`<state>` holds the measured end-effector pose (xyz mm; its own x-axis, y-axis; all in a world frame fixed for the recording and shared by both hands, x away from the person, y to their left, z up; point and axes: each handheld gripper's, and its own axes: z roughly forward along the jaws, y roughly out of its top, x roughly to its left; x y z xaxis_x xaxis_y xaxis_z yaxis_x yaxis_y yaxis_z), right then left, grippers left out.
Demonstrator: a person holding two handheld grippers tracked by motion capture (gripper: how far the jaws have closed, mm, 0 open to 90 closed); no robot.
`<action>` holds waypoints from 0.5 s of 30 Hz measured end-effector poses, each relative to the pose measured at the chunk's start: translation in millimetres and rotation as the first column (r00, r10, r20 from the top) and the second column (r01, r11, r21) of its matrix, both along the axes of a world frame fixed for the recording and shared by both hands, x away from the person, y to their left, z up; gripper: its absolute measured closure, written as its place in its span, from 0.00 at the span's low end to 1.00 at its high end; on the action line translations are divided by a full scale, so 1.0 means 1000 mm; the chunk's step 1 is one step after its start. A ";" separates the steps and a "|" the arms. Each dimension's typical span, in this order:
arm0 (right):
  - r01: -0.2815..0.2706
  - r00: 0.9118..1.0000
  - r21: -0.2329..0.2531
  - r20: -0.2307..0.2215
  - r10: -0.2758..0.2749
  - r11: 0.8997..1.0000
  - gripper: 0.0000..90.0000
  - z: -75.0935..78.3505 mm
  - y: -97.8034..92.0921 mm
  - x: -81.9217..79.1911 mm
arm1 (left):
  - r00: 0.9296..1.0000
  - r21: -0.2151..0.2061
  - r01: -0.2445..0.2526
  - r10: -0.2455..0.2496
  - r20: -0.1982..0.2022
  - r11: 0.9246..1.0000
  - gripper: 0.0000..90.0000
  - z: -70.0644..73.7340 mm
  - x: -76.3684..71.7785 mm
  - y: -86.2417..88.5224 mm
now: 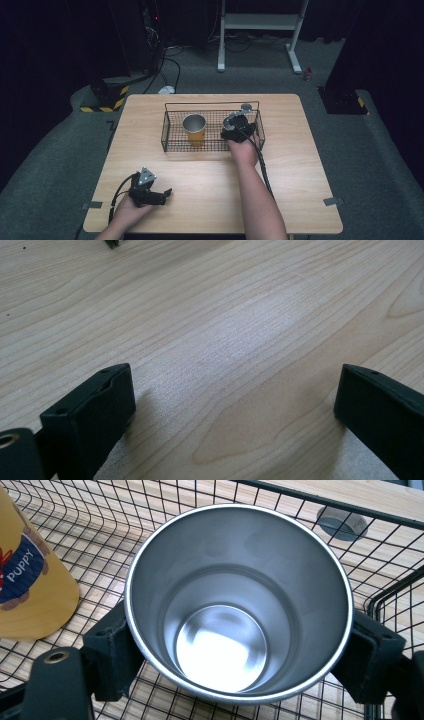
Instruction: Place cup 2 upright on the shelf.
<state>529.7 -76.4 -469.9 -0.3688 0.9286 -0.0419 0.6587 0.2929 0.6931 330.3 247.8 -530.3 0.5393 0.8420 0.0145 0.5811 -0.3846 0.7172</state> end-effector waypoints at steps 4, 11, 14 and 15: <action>-0.002 1.000 -0.001 -0.003 0.002 1.000 0.21 0.000 0.000 0.000 | 1.000 0.000 0.000 0.000 0.000 1.000 0.04 0.000 0.000 0.000; -0.006 1.000 -0.015 -0.005 0.006 1.000 0.16 0.003 -0.002 -0.001 | 1.000 -0.005 -0.002 0.002 -0.003 1.000 0.04 0.000 0.000 0.000; -0.011 1.000 -0.020 -0.005 0.011 1.000 0.13 0.005 -0.001 -0.002 | 1.000 -0.003 -0.001 0.001 -0.001 1.000 0.04 0.000 0.000 0.000; -0.011 1.000 -0.023 -0.003 0.011 1.000 0.11 0.005 -0.001 -0.003 | 1.000 -0.002 -0.001 0.001 -0.001 1.000 0.04 0.000 0.000 0.000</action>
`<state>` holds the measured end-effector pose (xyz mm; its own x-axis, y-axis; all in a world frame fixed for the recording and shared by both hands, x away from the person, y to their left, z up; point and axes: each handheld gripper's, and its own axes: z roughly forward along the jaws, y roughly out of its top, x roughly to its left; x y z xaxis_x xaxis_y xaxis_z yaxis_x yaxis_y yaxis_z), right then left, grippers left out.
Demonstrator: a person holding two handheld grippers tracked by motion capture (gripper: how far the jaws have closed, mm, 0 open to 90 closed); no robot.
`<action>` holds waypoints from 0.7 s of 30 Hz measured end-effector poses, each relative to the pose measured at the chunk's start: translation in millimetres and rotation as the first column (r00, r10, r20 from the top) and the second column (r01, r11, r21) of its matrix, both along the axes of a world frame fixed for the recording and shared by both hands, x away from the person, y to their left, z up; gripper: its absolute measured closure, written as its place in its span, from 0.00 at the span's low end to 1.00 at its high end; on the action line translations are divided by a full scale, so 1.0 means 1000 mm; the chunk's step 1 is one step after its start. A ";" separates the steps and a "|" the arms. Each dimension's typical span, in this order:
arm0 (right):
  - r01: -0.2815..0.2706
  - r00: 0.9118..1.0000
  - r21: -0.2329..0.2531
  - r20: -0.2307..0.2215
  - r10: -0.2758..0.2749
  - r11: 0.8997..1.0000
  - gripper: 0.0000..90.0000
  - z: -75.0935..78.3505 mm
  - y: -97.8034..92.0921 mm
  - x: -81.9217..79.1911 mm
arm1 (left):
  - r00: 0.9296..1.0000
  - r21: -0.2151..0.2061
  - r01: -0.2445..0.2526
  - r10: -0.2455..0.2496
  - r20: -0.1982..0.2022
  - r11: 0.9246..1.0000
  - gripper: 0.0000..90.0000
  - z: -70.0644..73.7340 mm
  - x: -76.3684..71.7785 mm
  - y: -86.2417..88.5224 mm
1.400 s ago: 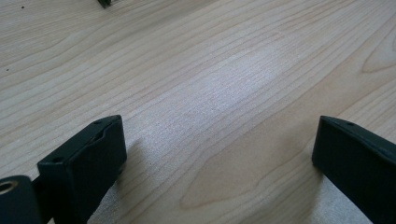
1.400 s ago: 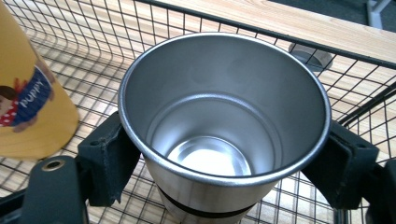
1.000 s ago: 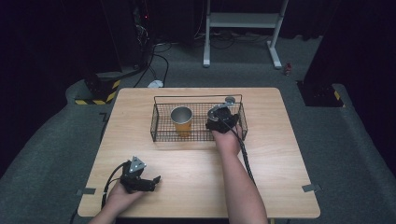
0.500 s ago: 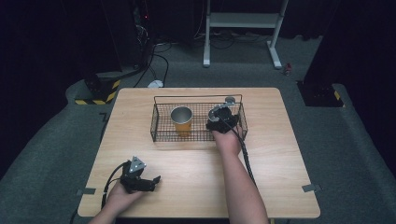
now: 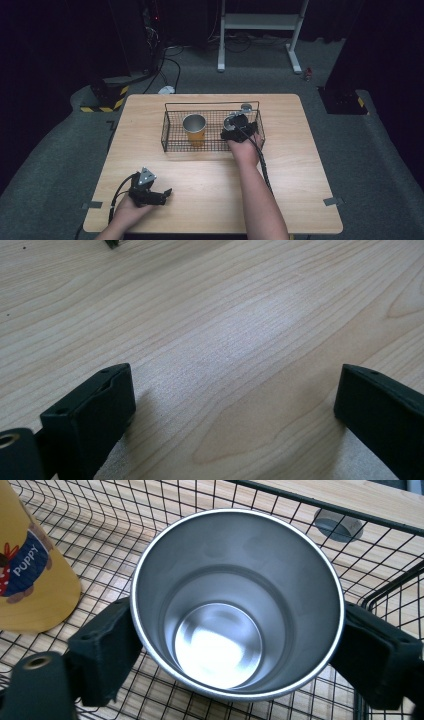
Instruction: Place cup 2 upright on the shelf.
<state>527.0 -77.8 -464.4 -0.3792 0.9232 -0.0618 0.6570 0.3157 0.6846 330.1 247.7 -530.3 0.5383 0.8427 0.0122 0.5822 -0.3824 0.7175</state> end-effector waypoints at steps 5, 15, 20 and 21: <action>0.003 1.000 0.009 0.000 -0.003 1.000 0.10 0.004 -0.002 -0.003 | 1.000 0.005 0.003 -0.003 0.000 1.000 0.04 0.000 0.000 0.000; 0.005 0.999 0.029 0.041 -0.006 1.000 0.10 0.015 -0.005 -0.013 | 1.000 0.004 0.002 -0.002 0.000 1.000 0.04 0.000 0.000 0.000; -0.006 0.997 0.050 0.072 0.002 0.999 0.10 0.022 -0.011 -0.022 | 1.000 0.002 0.002 -0.002 0.000 1.000 0.04 0.000 0.000 0.000; -0.008 0.997 0.050 0.078 0.004 0.999 0.10 0.023 -0.012 -0.025 | 1.000 0.000 0.001 -0.001 -0.001 1.000 0.04 0.000 0.000 0.000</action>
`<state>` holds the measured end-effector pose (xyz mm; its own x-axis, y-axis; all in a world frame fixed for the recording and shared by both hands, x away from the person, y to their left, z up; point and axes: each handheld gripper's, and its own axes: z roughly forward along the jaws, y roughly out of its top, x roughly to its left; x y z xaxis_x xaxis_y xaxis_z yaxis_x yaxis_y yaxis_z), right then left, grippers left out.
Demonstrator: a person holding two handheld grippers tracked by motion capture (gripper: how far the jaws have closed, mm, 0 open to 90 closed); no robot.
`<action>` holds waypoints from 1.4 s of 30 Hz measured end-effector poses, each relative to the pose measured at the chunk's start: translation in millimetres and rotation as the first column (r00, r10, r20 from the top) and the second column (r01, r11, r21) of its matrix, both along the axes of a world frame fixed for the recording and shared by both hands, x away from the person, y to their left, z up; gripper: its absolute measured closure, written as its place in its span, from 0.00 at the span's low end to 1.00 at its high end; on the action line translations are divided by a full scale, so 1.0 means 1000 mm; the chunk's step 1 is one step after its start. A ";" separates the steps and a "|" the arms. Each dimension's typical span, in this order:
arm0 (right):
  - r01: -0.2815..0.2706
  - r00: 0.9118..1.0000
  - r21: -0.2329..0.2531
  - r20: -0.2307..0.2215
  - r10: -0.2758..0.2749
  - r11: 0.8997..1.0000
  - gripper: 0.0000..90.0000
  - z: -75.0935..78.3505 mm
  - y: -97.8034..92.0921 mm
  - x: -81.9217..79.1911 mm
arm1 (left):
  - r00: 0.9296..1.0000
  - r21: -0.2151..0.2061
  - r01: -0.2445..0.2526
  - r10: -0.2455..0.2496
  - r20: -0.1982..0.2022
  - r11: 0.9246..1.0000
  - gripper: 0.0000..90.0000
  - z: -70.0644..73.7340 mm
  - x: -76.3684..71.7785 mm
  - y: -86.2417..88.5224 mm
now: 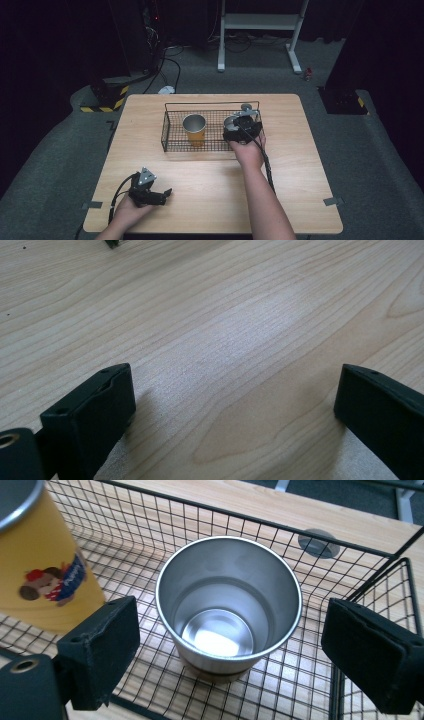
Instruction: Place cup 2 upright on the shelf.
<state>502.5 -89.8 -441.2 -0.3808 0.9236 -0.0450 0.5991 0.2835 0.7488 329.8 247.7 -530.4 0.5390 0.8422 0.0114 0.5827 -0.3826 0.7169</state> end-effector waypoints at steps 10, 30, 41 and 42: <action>-0.022 0.998 0.029 0.057 0.021 0.999 0.10 0.008 -0.015 -0.027 | 1.000 -0.003 -0.002 0.002 -0.001 1.000 0.04 0.000 0.000 0.000; -0.027 0.997 0.010 0.073 0.026 1.000 0.10 -0.012 -0.044 -0.089 | 1.000 0.003 -0.002 0.002 0.000 1.000 0.03 0.000 0.000 0.000; 0.012 1.000 -0.005 -0.010 -0.012 1.000 0.10 -0.057 -0.059 -0.121 | 1.000 0.001 -0.009 0.009 -0.001 1.000 0.03 0.000 0.000 0.000; 0.012 1.000 -0.005 -0.025 -0.012 1.000 0.10 -0.063 -0.061 -0.124 | 1.000 0.001 -0.008 0.008 -0.001 1.000 0.03 0.000 0.000 0.000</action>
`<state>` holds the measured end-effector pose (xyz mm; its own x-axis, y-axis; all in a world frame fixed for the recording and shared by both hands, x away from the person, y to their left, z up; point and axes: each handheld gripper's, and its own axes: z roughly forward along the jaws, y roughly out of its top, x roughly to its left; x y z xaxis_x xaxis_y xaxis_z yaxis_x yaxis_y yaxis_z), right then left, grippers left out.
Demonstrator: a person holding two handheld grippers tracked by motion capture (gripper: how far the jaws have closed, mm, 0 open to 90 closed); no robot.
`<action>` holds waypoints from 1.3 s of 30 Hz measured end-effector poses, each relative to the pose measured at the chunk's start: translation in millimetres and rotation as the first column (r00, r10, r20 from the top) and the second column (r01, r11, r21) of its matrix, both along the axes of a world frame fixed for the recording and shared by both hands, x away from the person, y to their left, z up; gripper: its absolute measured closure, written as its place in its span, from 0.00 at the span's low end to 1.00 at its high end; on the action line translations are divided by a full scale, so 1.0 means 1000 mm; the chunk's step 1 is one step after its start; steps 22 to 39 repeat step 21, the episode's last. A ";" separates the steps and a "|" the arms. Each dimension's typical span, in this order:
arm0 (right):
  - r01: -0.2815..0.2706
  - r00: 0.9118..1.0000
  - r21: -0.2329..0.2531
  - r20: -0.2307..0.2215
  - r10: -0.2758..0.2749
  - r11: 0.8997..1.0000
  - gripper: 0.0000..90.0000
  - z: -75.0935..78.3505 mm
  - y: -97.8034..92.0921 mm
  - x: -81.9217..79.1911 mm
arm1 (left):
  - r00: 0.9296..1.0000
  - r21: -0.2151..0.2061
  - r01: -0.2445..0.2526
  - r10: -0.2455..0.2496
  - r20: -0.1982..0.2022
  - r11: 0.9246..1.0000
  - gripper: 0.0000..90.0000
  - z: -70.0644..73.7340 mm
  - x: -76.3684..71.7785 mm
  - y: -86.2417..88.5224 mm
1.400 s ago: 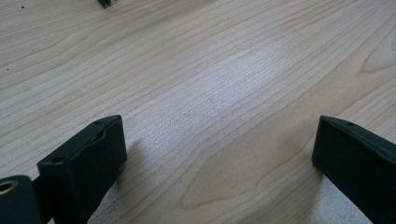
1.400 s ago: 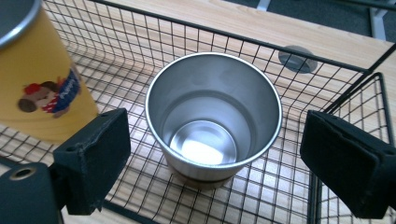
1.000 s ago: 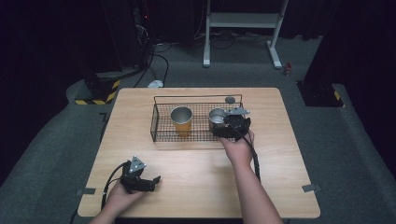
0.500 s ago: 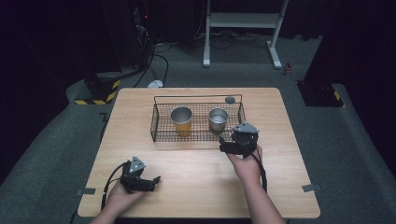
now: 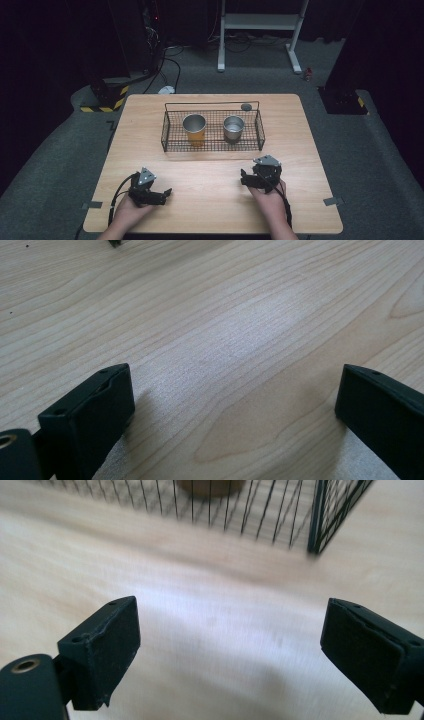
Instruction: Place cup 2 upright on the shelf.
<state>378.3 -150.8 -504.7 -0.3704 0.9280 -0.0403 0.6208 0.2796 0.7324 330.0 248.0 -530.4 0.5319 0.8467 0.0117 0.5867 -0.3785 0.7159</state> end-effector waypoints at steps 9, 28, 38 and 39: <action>0.014 0.999 0.001 -0.045 -0.014 1.000 0.12 -0.021 -0.008 -0.014 | 1.000 -0.005 -0.004 0.004 0.000 1.000 0.04 0.000 -0.001 0.000; 0.046 0.998 0.004 -0.051 -0.046 0.999 0.10 -0.021 -0.003 -0.012 | 1.000 -0.004 -0.019 0.019 -0.002 1.000 0.04 0.000 0.000 0.001; 0.046 0.998 0.004 -0.051 -0.046 0.999 0.10 -0.021 -0.003 -0.012 | 1.000 -0.004 -0.019 0.019 -0.002 1.000 0.04 0.000 0.000 0.001; 0.046 0.998 0.004 -0.051 -0.046 0.999 0.10 -0.021 -0.003 -0.012 | 1.000 -0.004 -0.019 0.019 -0.002 1.000 0.04 0.000 0.000 0.001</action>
